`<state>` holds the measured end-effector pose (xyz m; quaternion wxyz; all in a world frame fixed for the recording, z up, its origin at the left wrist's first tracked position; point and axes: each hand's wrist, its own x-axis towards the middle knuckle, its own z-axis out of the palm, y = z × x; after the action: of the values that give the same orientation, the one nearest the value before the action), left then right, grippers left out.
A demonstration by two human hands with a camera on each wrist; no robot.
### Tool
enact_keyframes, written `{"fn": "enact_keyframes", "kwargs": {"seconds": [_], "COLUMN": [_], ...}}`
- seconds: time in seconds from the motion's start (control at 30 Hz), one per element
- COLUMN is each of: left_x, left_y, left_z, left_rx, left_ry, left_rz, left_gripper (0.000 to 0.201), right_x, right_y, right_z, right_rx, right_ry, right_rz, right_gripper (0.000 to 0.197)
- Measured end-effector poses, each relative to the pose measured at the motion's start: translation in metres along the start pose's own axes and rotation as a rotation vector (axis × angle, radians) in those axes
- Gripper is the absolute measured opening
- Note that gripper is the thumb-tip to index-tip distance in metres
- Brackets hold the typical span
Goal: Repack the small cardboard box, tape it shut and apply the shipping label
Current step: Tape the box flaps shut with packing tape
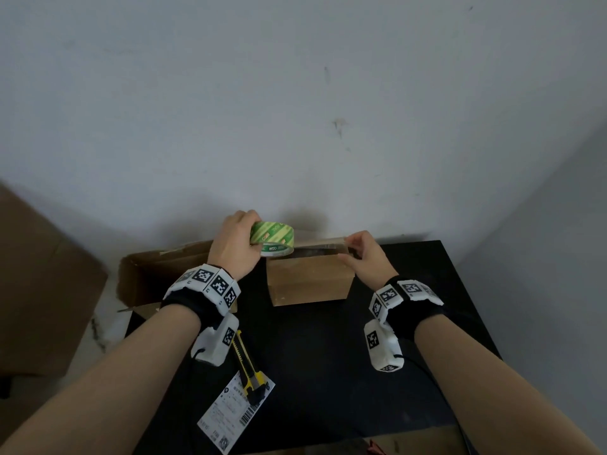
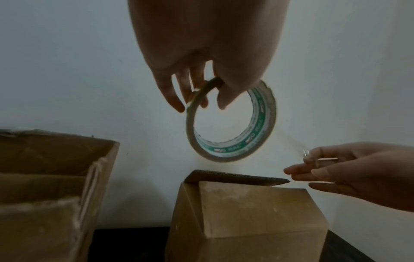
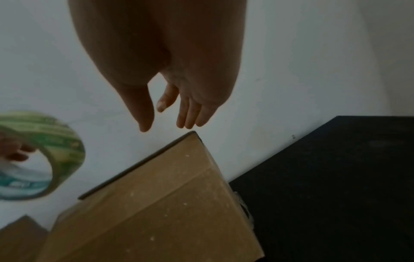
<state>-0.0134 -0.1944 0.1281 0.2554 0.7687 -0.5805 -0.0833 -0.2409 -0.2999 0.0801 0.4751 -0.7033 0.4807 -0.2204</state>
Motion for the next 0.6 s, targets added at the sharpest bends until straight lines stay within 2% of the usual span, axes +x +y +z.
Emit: {"fn": "enact_keyframes", "kwargs": {"seconds": [0.17,0.27,0.37,0.47,0.6], "left_x": [-0.001,-0.001,0.002,0.005,0.004], "left_y": [0.01,0.014,0.015,0.017,0.029], "left_z": [0.013,0.019,0.025,0.03,0.035], "left_rx": [0.033,-0.005,-0.034,-0.023,0.01], "left_ry": [0.064,0.092,0.124,0.128,0.132], "left_rz": [-0.046,-0.108,-0.165,-0.241,-0.401], "left_gripper": [0.032,0.037,0.041,0.04,0.047], "right_x": [0.01,0.012,0.015,0.024,0.031], "right_y": [0.011,0.009,0.005,0.01,0.02], "right_z": [0.003,0.003,0.0,-0.004,-0.004], "right_rx": [-0.112,0.041,0.203,0.116,-0.011], "right_ry": [-0.002,0.008,0.073,0.103,0.045], "right_rz": [-0.03,0.003,0.044,0.03,0.034], "right_gripper": [0.027,0.038,0.032,0.025,0.02]}}
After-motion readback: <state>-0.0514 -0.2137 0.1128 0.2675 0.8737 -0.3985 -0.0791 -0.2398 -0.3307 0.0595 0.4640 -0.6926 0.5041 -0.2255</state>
